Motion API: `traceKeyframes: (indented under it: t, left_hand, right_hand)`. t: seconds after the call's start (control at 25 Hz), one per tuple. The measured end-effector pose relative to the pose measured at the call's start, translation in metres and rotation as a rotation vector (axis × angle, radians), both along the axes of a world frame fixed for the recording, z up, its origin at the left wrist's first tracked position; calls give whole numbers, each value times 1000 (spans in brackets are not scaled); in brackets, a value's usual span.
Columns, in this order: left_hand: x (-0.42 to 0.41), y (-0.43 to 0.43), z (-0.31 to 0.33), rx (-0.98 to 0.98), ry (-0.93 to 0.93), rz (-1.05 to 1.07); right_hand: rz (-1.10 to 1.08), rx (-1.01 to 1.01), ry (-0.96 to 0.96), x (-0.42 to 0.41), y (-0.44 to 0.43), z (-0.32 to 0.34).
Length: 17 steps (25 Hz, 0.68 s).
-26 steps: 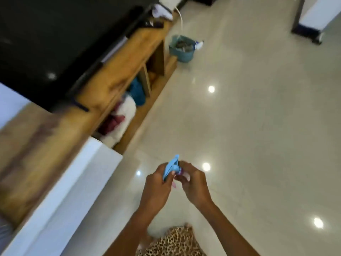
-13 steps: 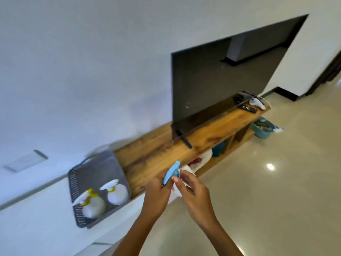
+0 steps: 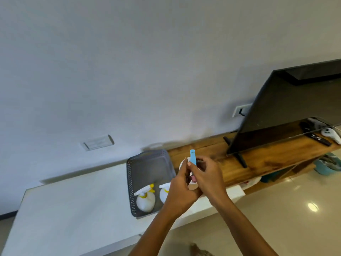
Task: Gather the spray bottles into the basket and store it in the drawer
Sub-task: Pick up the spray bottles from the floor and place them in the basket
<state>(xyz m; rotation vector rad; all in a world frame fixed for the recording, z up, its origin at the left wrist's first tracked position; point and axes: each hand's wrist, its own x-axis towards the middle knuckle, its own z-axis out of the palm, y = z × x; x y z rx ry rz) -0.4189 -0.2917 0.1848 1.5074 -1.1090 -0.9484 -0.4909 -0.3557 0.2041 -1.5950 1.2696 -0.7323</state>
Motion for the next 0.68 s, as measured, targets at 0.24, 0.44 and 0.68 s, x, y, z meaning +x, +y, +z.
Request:
traceKeyframes:
  t: [0.24,0.44,0.68]
  left_hand:
    - [65,-25,-15,134,-73,137]
    - [127,-34,-27,313,-249,520]
    - [155,-34,-43,442,-173,702]
  right_hand:
    - [209,-180,282,65,-63,-32]
    - [567,-199,466,110,-106,-86]
    - [887,-176,634,144,-134,-159]
